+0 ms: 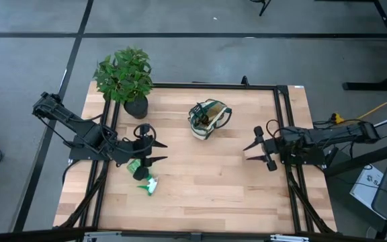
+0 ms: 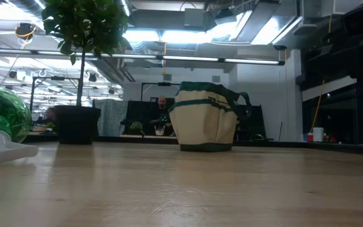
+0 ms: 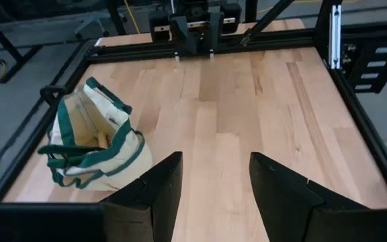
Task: Pick & Place Garden tools in Gardening bag
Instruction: Put the green spray bottle into the green gardening bag
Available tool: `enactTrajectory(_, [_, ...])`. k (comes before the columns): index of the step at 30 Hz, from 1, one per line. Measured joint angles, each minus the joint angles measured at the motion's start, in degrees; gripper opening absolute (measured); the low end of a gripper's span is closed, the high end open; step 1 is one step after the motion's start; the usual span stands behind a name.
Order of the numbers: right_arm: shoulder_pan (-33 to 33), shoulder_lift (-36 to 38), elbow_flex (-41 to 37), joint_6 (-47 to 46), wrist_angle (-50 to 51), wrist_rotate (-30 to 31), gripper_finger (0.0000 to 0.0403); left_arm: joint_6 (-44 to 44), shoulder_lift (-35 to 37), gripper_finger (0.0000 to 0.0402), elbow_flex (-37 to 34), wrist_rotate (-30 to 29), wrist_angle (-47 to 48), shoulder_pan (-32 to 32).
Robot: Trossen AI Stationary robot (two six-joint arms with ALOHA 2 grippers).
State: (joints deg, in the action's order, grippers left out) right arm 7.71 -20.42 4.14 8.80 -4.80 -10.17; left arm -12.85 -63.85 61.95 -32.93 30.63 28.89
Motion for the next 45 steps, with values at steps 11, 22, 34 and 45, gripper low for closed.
enactTrajectory(11, [-4.7,12.45,0.0,0.67,9.93,-1.07,0.0185,1.06,0.0,0.0169,0.0,0.0,0.0,0.0])
enactTrajectory(22, [-7.09,18.89,0.04,2.08,14.56,0.49,0.0185,1.03,0.02,0.0169,0.0,0.0,0.0,0.02])
enactTrajectory(34, [-7.75,18.9,0.07,3.61,15.08,6.1,0.0185,1.01,0.0,0.0169,0.0,0.0,-0.9,0.02])
enactTrajectory(45, [-7.72,18.91,-0.6,3.65,7.46,3.54,0.0185,1.01,0.01,0.0169,0.0,0.0,-0.87,0.02])
